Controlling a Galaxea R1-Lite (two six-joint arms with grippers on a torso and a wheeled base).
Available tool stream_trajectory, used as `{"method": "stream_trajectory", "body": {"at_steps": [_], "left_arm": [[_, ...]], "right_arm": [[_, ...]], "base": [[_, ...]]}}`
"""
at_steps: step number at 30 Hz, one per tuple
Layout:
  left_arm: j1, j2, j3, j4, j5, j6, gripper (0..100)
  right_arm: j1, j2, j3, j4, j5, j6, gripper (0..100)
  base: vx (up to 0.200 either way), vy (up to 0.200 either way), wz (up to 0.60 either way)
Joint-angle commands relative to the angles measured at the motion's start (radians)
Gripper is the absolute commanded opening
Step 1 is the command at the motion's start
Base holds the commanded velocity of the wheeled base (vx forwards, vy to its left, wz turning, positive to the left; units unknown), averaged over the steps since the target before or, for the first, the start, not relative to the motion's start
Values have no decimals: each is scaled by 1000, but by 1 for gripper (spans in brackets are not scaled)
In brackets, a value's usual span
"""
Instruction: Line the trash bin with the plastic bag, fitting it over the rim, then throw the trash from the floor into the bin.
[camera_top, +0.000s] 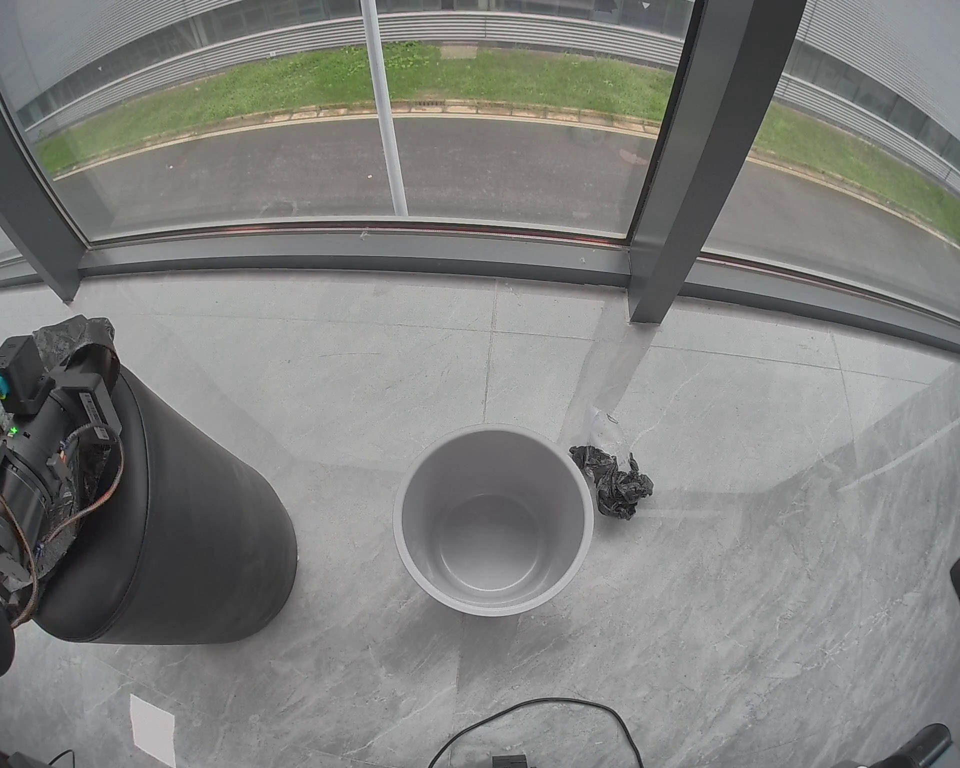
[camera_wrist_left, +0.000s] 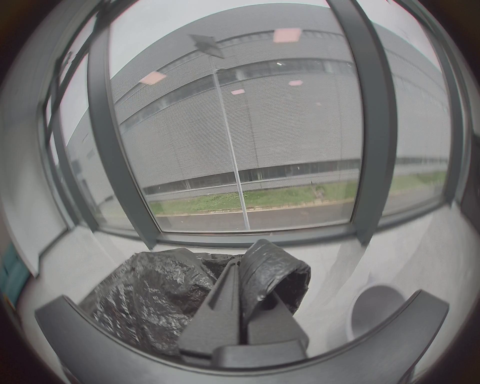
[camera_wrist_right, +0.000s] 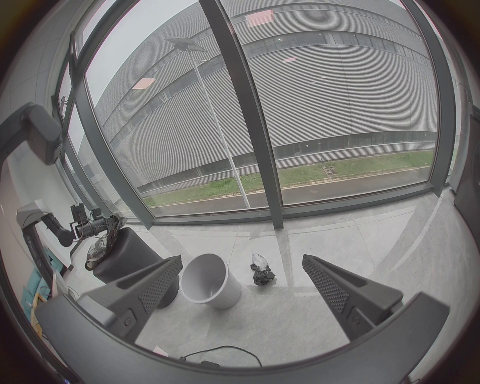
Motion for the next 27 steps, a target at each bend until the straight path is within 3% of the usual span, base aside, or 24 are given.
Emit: {"method": "stream_trajectory", "body": {"at_steps": [1, 5, 9, 11, 13, 14, 20, 27], "left_arm": [[-20, -19, -56, 5, 2, -219, 0], [-46, -30, -114, 128, 5, -440, 0], [-91, -30, -163, 243, -10, -584, 0], [-134, -29, -169, 273, -36, -623, 0], [-140, -29, -169, 276, -41, -627, 0], [-203, -32, -165, 295, -88, -673, 0], [-341, -78, -165, 306, -121, -778, 0], [-457, -219, -200, 447, -124, -816, 0]], "right_arm": [[1, 281, -79, -143, 9, 18, 100], [38, 401, -101, -172, 16, 23, 100], [170, 531, -122, -225, 11, 81, 100], [229, 590, -138, -275, 11, 109, 100], [238, 599, -141, -283, 9, 110, 100], [314, 685, -162, -327, 8, 115, 100], [434, 808, -173, -416, -7, 119, 100], [506, 831, -102, -518, -21, 141, 100]], "base": [[0, 0, 0], [0, 0, 0], [0, 0, 0], [0, 0, 0], [0, 0, 0], [0, 0, 0], [0, 0, 0], [0, 0, 0]]}}
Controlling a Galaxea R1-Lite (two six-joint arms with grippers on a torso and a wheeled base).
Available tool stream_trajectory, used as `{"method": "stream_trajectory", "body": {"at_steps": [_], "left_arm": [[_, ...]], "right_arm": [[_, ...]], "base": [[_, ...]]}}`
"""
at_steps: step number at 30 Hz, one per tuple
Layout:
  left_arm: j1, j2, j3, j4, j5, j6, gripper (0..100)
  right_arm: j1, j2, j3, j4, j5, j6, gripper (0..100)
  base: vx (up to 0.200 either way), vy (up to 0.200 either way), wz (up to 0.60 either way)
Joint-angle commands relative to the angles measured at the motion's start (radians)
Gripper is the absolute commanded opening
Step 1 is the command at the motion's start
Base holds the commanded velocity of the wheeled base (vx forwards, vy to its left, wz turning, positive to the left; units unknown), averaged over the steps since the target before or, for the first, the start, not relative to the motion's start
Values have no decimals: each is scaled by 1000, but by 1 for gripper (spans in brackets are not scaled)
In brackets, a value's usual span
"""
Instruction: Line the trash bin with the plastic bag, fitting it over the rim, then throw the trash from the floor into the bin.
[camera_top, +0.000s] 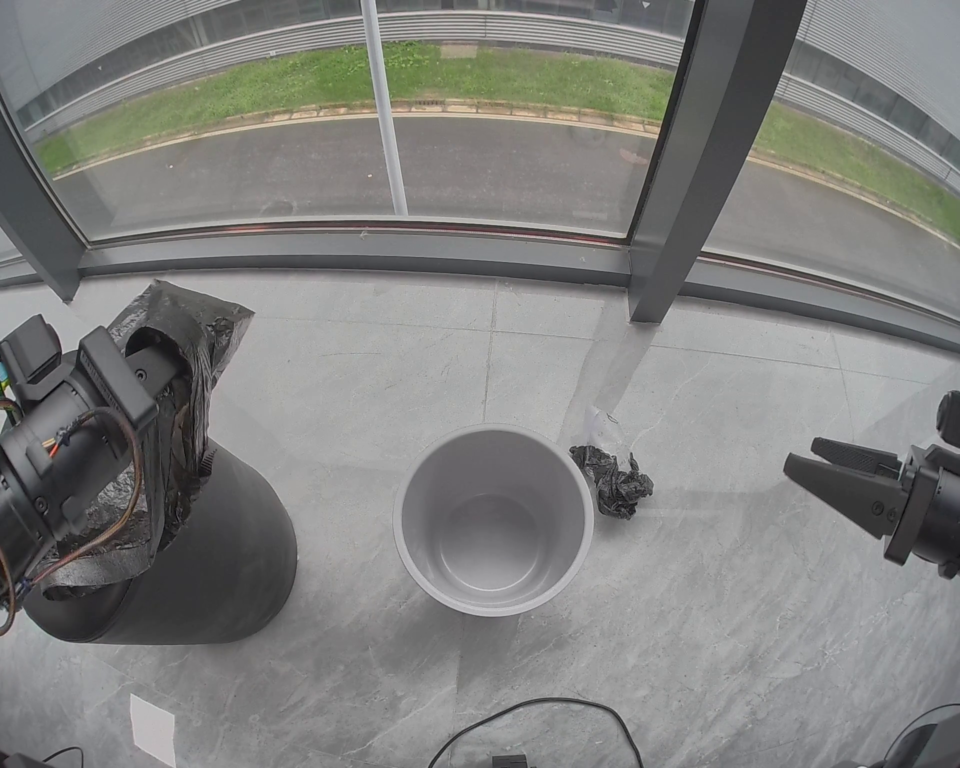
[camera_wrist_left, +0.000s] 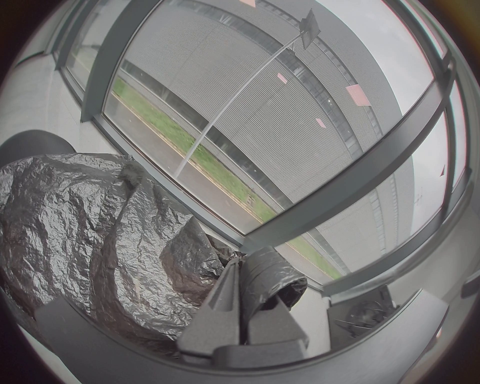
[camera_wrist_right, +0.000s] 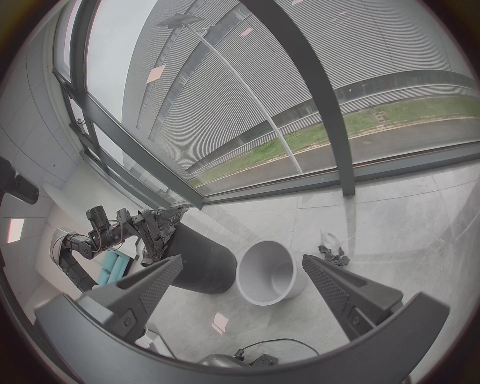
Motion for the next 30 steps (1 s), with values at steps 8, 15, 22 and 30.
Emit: {"method": "stream_trajectory", "body": {"at_steps": [8, 15, 22, 30], "left_arm": [[-108, -104, -127, 85, -146, -96, 0], [-110, 13, -232, 80, -209, -122, 0], [-111, 65, -253, 73, -243, -171, 0], [-134, 129, -322, 71, -252, -262, 0]], "right_arm": [[104, 82, 67, -54, -24, 2, 100], [193, 197, 57, -69, -25, -4, 100], [252, 414, -16, -192, -106, -78, 100], [334, 587, -111, -255, -165, -78, 100]], "base": [[0, 0, 0], [0, 0, 0], [0, 0, 0], [0, 0, 0]]}}
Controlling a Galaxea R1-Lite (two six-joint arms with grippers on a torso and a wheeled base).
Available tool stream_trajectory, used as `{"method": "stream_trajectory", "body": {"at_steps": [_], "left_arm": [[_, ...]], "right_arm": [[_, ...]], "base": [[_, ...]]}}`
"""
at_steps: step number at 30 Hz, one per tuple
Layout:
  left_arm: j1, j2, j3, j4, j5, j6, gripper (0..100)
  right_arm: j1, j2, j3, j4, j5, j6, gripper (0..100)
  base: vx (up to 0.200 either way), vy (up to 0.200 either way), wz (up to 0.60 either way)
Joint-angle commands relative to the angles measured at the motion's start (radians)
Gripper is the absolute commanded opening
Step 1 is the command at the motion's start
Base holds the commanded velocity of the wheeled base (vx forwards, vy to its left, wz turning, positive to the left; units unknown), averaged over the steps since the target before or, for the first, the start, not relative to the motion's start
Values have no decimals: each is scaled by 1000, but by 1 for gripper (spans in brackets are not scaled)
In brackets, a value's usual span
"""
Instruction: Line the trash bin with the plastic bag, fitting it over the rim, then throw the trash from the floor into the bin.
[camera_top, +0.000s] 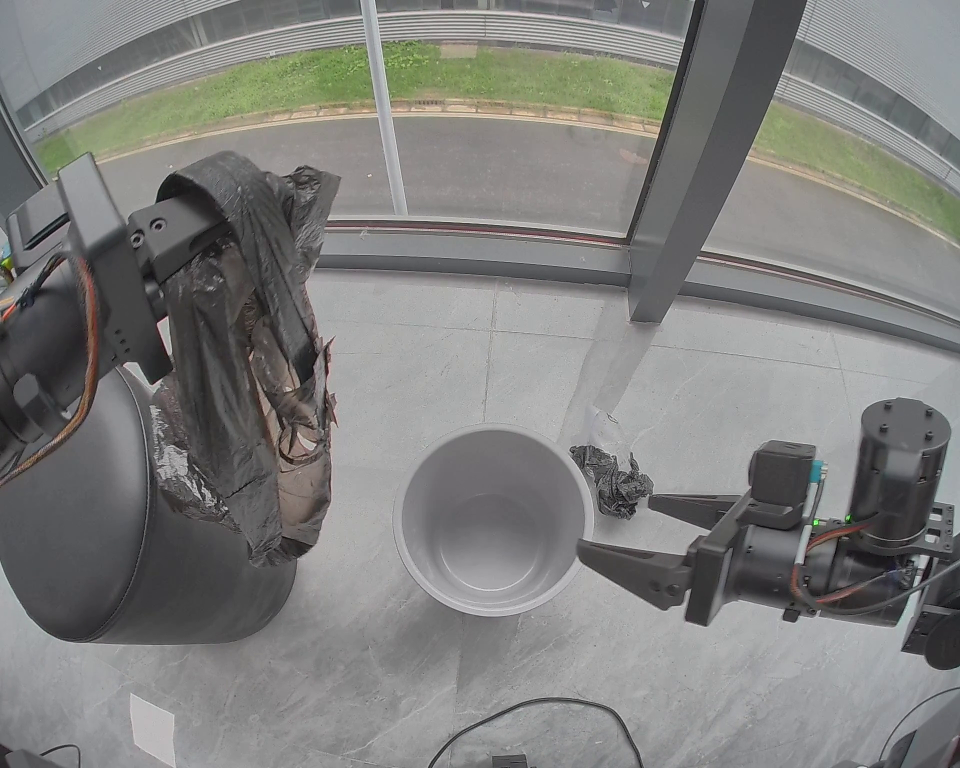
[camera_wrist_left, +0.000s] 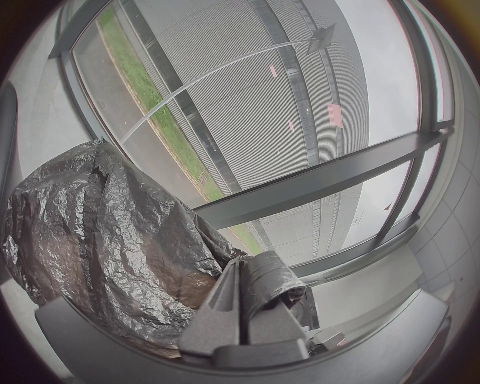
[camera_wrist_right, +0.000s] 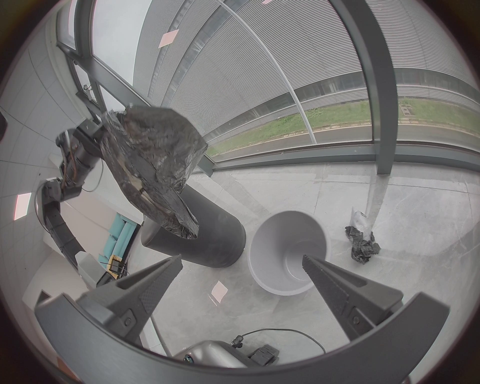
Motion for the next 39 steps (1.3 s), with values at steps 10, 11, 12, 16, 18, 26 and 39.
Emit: {"method": "stream_trajectory", "body": {"at_steps": [10, 11, 12, 16, 18, 26, 39], "left_arm": [[-28, 46, 45, -63, -16, -88, 0], [-29, 41, 52, -77, -21, -88, 0], [-29, 41, 59, -87, -26, -90, 0], [-29, 41, 63, -107, -29, -90, 0], [-29, 41, 59, -109, -30, -90, 0], [-42, 23, 52, -109, -43, -150, 0], [-95, 32, 42, -112, -56, -240, 0]], "right_arm": [[98, 163, -67, -26, -47, -7, 100], [103, 168, -67, -26, -47, -7, 100], [112, 180, -68, -26, -47, -7, 100], [135, 229, -73, -49, -54, -8, 100], [136, 266, -77, -84, -71, -8, 100], [193, 355, -84, -149, -99, -33, 100], [276, 507, -159, -338, -300, -31, 100]], "base": [[0, 0, 0], [0, 0, 0], [0, 0, 0], [0, 0, 0], [0, 0, 0], [0, 0, 0], [0, 0, 0]]}}
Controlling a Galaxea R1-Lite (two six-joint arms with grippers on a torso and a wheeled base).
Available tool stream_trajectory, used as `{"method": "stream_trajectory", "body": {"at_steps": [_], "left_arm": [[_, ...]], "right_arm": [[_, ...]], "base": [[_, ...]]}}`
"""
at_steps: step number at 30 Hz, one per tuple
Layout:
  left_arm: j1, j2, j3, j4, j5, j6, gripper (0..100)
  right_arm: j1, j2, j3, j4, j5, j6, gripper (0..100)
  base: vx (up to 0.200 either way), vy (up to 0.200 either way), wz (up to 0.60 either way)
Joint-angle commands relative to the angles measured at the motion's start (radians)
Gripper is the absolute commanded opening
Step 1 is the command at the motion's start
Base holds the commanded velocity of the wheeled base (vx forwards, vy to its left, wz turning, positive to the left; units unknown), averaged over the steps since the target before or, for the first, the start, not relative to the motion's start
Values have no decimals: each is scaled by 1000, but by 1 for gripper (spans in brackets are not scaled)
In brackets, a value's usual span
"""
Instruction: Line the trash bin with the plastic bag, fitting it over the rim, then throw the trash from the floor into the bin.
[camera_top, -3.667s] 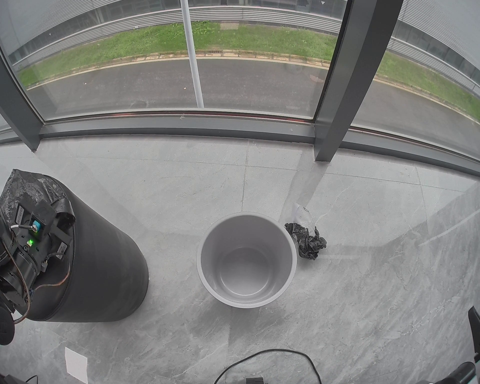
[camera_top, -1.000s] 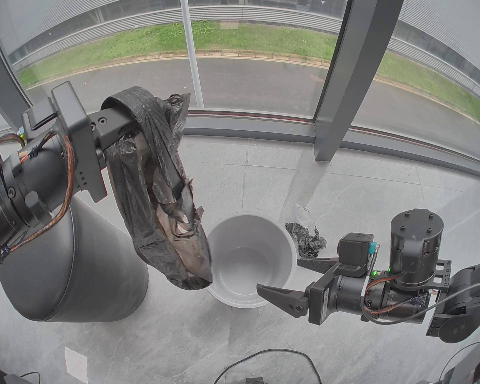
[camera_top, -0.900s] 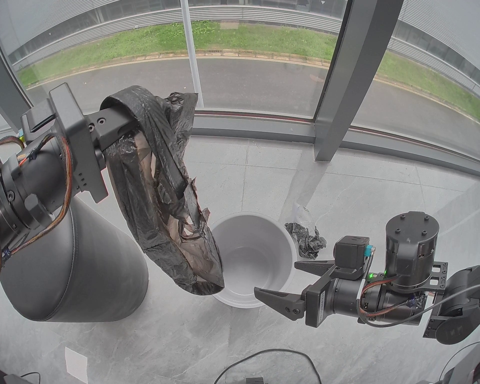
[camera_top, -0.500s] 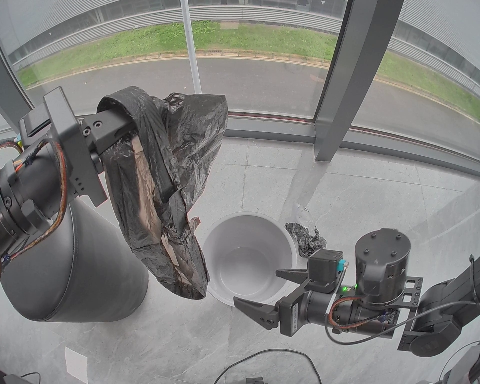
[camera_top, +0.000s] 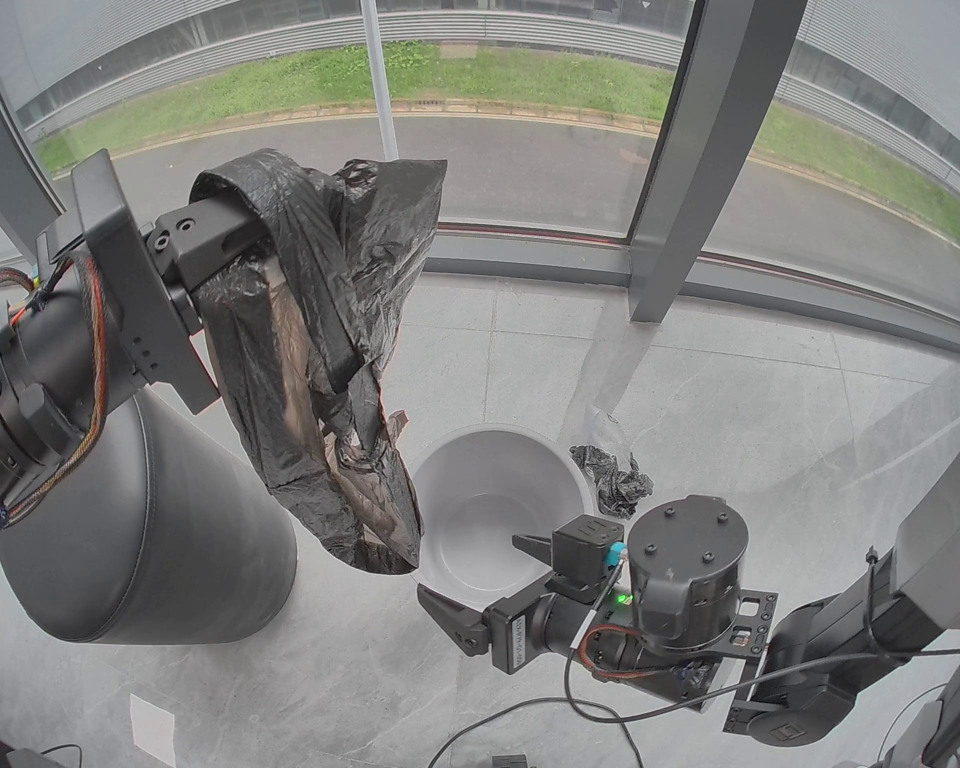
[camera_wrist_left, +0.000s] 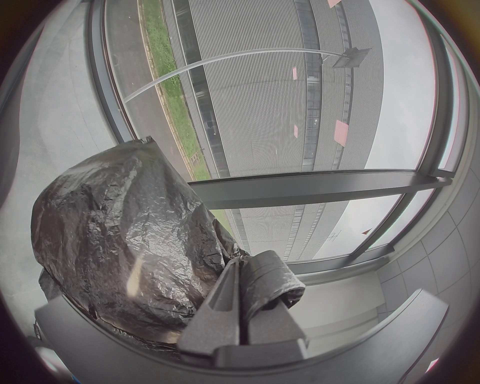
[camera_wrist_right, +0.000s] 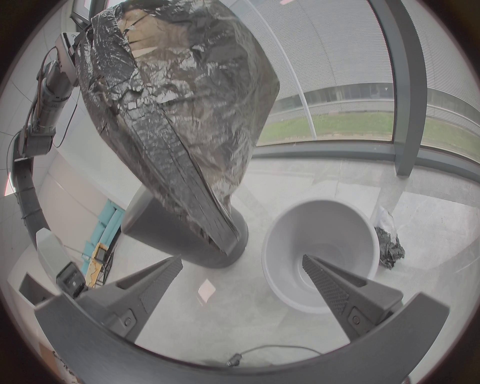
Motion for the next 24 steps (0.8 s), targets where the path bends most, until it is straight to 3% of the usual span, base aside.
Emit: {"method": "stream_trajectory", "body": {"at_steps": [1, 24], "left_arm": [[-49, 0, 2, -1, -2, -3, 0], [-89, -19, 11, 0, -33, -8, 0]], "right_arm": [[52, 101, -21, -66, -48, -3, 100], [35, 180, -132, -73, -163, -26, 100]], "base": [[0, 0, 0], [0, 0, 0]]}}
